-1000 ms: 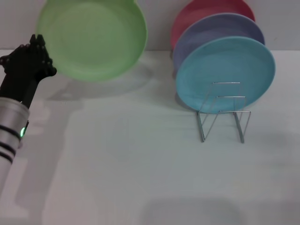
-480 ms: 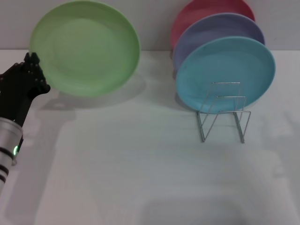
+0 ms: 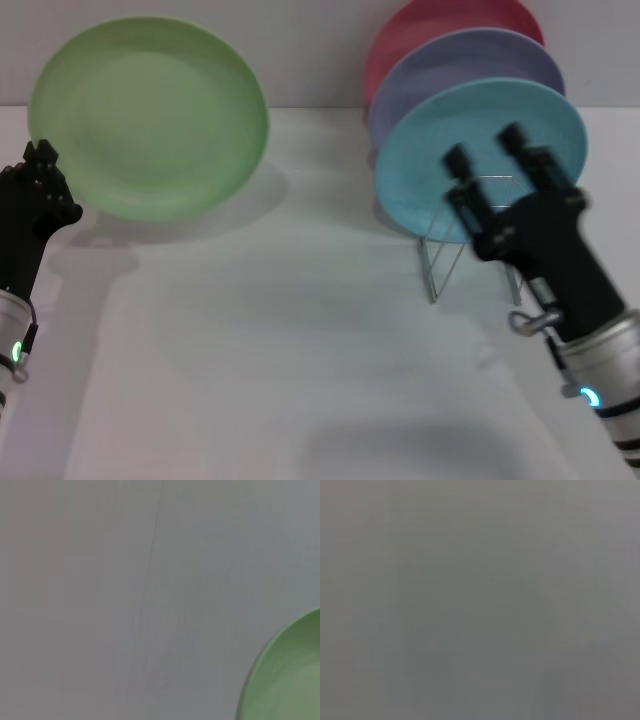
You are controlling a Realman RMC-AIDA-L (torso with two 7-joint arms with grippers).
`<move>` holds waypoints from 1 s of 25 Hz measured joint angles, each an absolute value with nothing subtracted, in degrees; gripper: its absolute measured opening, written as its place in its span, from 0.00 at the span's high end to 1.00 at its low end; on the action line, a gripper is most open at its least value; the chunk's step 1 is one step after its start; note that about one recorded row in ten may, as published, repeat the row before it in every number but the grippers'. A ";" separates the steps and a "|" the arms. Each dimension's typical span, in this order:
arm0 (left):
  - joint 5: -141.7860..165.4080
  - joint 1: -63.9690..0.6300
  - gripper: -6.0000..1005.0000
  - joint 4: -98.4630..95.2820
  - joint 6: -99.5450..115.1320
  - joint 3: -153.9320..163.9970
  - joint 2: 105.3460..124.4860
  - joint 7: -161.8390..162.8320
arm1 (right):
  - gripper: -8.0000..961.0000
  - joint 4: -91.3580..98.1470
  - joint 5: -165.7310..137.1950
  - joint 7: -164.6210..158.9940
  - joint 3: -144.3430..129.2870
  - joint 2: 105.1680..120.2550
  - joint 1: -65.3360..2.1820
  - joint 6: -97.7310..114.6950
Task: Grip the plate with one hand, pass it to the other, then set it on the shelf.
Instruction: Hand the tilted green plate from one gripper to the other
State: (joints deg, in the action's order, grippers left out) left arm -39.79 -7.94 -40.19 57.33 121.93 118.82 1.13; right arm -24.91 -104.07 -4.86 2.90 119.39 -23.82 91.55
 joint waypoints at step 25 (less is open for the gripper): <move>-60.59 -6.22 0.97 -37.27 68.94 148.69 119.18 -11.31 | 0.34 -22.00 -107.66 -9.76 0.10 119.48 -27.03 77.50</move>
State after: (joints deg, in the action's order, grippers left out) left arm -60.59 -6.22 -37.26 68.94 148.69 119.18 -11.31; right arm -22.00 -107.66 -9.76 0.10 119.48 -27.03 77.50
